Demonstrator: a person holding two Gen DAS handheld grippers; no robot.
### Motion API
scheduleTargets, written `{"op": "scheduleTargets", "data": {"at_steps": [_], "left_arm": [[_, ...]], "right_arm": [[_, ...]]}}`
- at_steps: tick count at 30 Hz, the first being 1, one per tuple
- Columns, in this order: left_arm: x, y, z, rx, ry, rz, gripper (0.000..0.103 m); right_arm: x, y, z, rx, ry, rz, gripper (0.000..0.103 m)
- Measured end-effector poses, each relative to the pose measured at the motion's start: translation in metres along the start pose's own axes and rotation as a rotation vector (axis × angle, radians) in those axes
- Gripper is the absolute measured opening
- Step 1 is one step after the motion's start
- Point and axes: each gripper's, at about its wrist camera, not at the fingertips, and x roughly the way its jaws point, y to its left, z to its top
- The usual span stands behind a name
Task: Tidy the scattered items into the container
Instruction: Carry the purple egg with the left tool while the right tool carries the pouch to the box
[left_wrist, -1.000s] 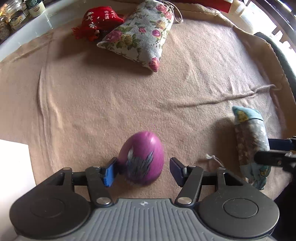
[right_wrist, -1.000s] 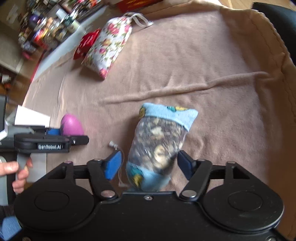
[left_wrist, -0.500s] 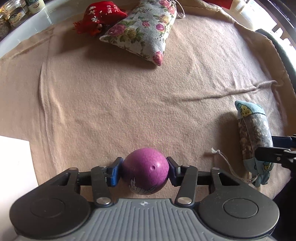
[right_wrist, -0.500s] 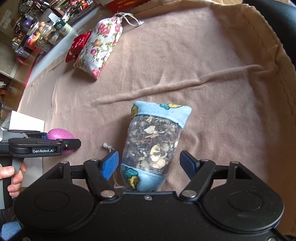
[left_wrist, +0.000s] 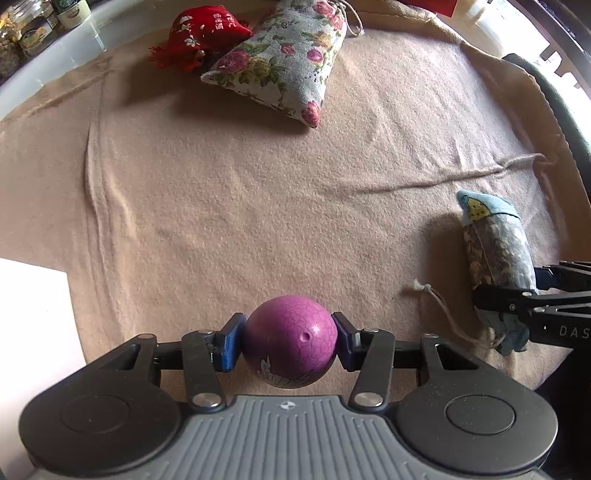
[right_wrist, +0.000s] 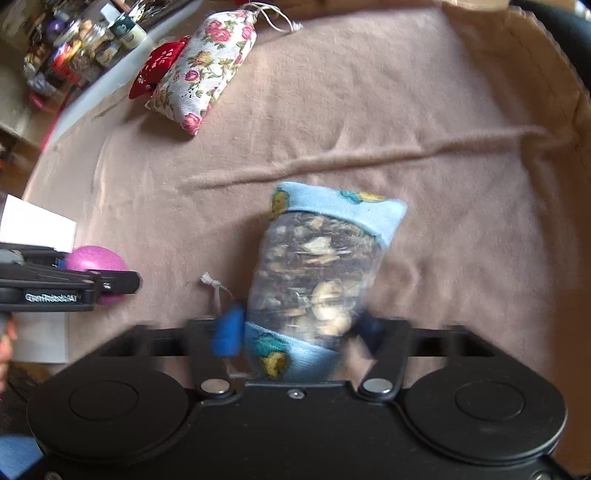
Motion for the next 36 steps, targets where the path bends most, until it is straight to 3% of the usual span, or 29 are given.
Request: {"op": "scheduleTargets", "data": {"at_steps": [7, 20, 36], "left_arm": [[-0.014, -0.006, -0.007, 0.029, 0.004, 0.029, 0.051], [-0.064, -0.015, -0.028, 0.101, -0.034, 0.083, 0.051], [-0.134, 0.043, -0.061, 0.067, -0.076, 0.199, 0.051]], "right_arm": [[-0.016, 0.007, -0.005, -0.002, -0.014, 0.065, 0.052], [-0.059, 0.055, -0.008, -0.117, -0.07, 0.13, 0.052], [-0.075, 0.148, -0.013, -0.294, -0.077, 0.189, 0.052]]}}
